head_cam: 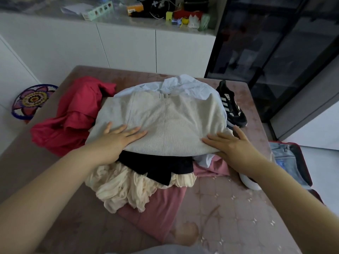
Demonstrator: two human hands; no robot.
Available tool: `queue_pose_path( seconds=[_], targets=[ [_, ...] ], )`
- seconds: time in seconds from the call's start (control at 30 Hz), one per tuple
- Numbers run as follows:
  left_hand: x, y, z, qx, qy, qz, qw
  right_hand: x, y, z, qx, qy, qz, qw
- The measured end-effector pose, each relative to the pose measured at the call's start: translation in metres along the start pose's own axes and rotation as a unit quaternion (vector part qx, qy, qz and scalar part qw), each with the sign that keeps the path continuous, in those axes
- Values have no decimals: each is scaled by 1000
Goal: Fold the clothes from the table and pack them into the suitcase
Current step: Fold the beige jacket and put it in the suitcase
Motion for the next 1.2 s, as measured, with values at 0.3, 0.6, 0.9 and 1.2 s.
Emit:
queue_pose_path(
  seconds=[0.3, 0.6, 0.9, 1.2],
  targets=[
    [-23, -12, 40, 48, -11, -9, 999, 13, -63, 51, 94, 53, 104, 989],
    [-99, 55, -15, -111, -72, 67, 989, 9, -74, 52, 19, 531, 593, 605],
    [-125, 107, 10, -68, -81, 56, 993, 28, -51, 28, -8, 752, 564, 341],
    [-71, 58, -33, -254, -775, -56, 576, 103, 45, -45, 52, 520, 271, 808]
  ],
)
Point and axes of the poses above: each hand's wrist, its own y-axis towards the middle knuckle, its own z-axis out of the palm, x = y × z, the point moved 4 cm from there along y, towards the middle knuckle, and after that the axes turned 13 degrees about z, right-handed, at the moved point
